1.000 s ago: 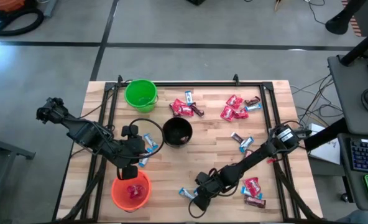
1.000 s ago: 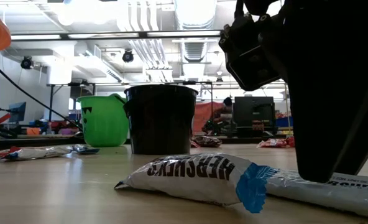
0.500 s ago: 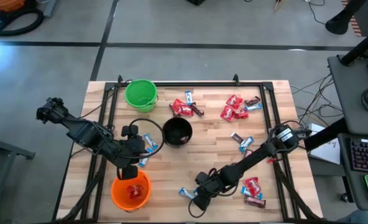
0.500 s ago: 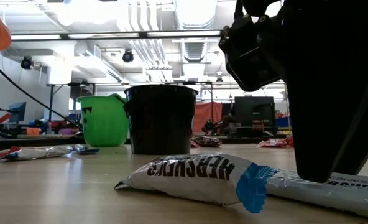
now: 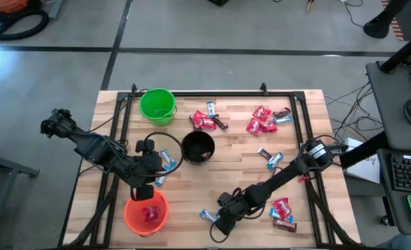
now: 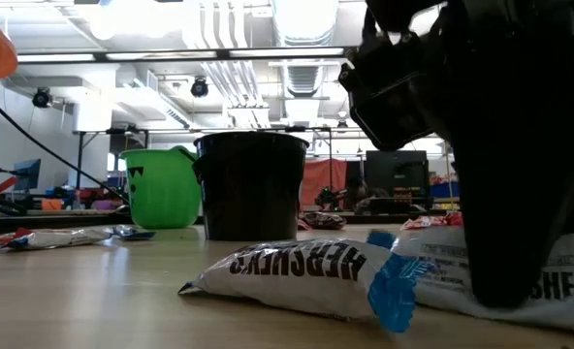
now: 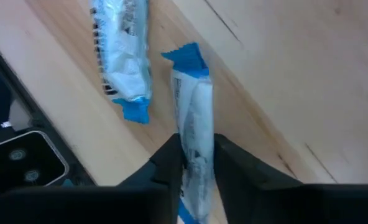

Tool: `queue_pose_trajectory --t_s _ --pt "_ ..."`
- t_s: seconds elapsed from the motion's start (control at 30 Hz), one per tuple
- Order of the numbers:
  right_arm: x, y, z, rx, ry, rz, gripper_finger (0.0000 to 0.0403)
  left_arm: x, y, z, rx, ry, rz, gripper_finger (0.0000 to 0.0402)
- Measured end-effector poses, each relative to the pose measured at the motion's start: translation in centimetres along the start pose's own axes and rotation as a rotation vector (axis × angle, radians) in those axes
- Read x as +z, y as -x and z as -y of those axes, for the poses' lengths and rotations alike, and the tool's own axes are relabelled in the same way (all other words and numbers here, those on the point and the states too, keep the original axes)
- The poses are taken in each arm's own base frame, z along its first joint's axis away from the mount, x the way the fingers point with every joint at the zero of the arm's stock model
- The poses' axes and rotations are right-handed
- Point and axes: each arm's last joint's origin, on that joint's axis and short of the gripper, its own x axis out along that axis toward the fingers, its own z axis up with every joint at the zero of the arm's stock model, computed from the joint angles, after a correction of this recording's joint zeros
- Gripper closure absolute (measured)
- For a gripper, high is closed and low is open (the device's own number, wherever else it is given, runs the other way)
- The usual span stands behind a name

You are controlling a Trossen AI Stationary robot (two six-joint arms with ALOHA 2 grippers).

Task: Sort candy
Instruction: Put the white chocolate into the green bucket

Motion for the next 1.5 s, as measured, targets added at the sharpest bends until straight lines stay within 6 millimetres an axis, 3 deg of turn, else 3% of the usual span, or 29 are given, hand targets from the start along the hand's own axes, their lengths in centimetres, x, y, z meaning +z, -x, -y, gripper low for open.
queue_pose_trajectory --t_s 0.17,0.43,0.87,1.13,1.3,1.5 --pt "0.0 0.0 0.0 -0.001 0.007 -0.002 0.0385 0.0 0.0 0.0 0.001 -0.001 -0.003 0.0347" --pt "0.0 0.2 0.0 -0.003 0.031 -0.002 0.0391 -0.1 0.0 0.0 -0.003 -0.020 -0.008 0.0347" --pt "0.2 3.8 -0.7 0.019 0.105 0.079 0.0392 0.1 0.0 0.1 -0.013 0.006 0.009 0.0347" --pt "0.8 4.2 -0.8 0.023 0.132 0.092 0.0391 0.4 -0.1 0.0 -0.018 0.085 0.022 0.0347" --pt "2.1 5.4 -2.2 0.073 0.192 0.121 0.0391 0.5 -0.2 -0.1 -0.085 0.125 -0.015 0.0342" --pt "4.0 8.4 -4.5 0.077 0.293 0.200 0.0391 1.0 -1.3 0.1 -0.087 0.138 -0.026 0.0316"
